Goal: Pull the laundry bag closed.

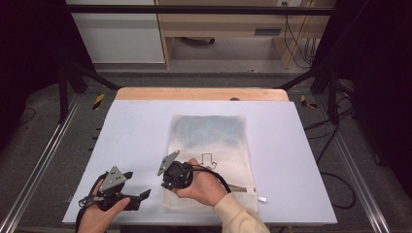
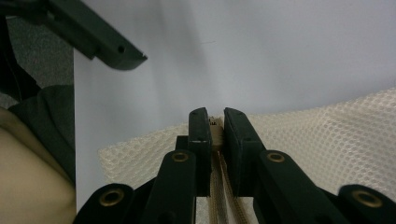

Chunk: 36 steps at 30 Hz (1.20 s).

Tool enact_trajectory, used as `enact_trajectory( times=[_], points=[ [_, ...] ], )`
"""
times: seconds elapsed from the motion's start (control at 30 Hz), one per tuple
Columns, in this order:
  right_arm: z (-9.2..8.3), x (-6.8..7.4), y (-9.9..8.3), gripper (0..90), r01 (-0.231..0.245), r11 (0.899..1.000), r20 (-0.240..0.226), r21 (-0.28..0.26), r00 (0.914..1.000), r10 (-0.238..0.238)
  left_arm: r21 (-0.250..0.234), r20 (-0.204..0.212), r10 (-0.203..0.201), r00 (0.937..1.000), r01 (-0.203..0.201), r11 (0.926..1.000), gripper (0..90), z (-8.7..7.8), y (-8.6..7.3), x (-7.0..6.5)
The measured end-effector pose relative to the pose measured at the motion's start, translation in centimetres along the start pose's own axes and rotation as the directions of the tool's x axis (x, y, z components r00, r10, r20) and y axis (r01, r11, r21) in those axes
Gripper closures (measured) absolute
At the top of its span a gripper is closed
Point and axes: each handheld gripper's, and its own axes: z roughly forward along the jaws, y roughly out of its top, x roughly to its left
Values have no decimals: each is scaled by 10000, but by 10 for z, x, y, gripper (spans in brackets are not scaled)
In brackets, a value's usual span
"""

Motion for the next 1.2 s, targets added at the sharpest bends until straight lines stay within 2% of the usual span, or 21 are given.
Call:
enact_trajectory(
  times=[0.13,0.2,0.27,0.47,0.57,0.6,0.63,0.73,0.97,1.2],
  points=[
    [-1,0,0,819,76,9999,8,-127,10000,-76,-87,474,-84,9988,88,9999,90,4,2,-6],
    [-2,1,-1,819,23,9997,39,-255,10000,-22,37,572,-96,9983,94,9999,94,7,2,-7],
    [-3,0,-1,819,-41,9994,95,-342,9999,44,173,917,-302,9953,287,9994,137,10,1,-7],
    [-4,0,-2,819,4,9988,45,-480,10000,-2,224,1118,-199,9935,175,9996,147,18,4,-12],
    [-5,0,-3,819,54,9987,14,-500,10000,-54,211,1616,-473,9857,445,9988,150,28,9,-15],
    [-5,0,-3,819,45,9987,3,-512,10000,-45,232,1645,-405,9855,372,9990,154,31,11,-16],
    [-5,0,-3,819,37,9986,16,-527,10000,-36,243,1480,-298,9885,265,9994,160,35,13,-18],
    [-7,0,-3,819,29,9982,63,-601,10000,-26,482,1322,-26,9912,-38,9988,162,42,14,-20],
    [-8,1,-3,819,-1,9978,127,-668,9999,9,617,1346,15,9909,-99,9980,166,46,13,-21],
    [-11,1,-3,819,-34,9968,140,-793,9999,45,785,1560,178,9876,-304,9965,214,50,12,-24]
  ],
)
